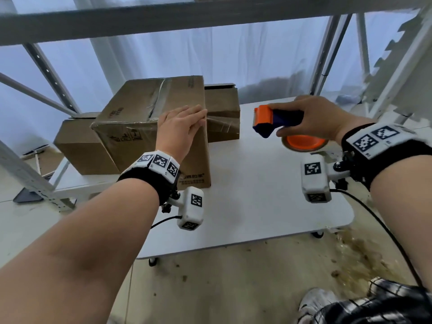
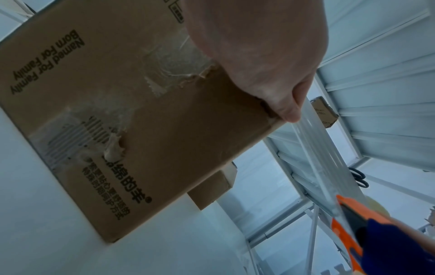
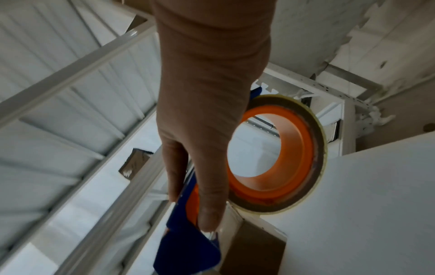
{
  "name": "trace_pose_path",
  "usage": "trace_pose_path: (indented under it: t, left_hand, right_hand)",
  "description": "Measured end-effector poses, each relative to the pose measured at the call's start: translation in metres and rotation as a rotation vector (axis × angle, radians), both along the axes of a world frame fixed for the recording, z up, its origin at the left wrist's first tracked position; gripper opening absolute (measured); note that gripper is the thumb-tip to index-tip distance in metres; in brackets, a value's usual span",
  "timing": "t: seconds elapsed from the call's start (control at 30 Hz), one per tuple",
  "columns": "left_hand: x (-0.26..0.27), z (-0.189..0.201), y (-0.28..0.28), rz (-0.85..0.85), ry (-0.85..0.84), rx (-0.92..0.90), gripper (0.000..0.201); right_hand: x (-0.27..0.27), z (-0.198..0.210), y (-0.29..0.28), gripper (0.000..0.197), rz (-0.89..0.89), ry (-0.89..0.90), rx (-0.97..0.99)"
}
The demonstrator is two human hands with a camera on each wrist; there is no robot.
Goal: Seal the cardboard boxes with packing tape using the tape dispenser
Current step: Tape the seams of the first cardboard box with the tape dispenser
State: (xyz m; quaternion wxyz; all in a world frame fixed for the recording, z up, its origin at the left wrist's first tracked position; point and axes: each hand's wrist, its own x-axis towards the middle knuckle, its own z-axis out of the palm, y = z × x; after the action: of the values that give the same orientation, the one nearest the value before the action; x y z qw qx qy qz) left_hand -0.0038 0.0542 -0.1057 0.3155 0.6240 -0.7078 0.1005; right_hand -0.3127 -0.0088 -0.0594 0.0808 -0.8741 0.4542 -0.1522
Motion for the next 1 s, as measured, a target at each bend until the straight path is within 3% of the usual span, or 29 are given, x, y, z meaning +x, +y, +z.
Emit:
trace_pose_path:
  t: [0.27, 0.4, 0.57, 0.83, 1.0]
  left_hand:
    - [-0.003, 0.004, 0.001, 0.005, -0.025, 0.029, 0.034]
    - [0.001, 0.005, 0.0, 0.014, -0.008, 0.058, 0.035]
    - [0.004, 0.002, -0.002, 0.001, 0.023, 0.044, 0.035]
    - [0.006, 0.001, -0.002, -0.007, 0.022, 0.032, 0.034]
    - [0.006, 0.001, -0.002, -0.001, 0.002, 0.032, 0.034]
  right_hand:
    - [-0.006, -0.015, 0.005, 0.066, -0.02, -0.08, 0.02]
    - [-0.014, -0.034, 0.006, 0.066, -0.047, 0.144, 0.018]
    - [0.002, -0.023, 0.004, 0.059, -0.107, 0.401, -0.111]
    - [0.072, -0.032, 0.008, 0.047, -0.12, 0.507, 0.044]
    - [0.092, -0.044, 0.0, 0.047, -0.154, 0.467, 0.201]
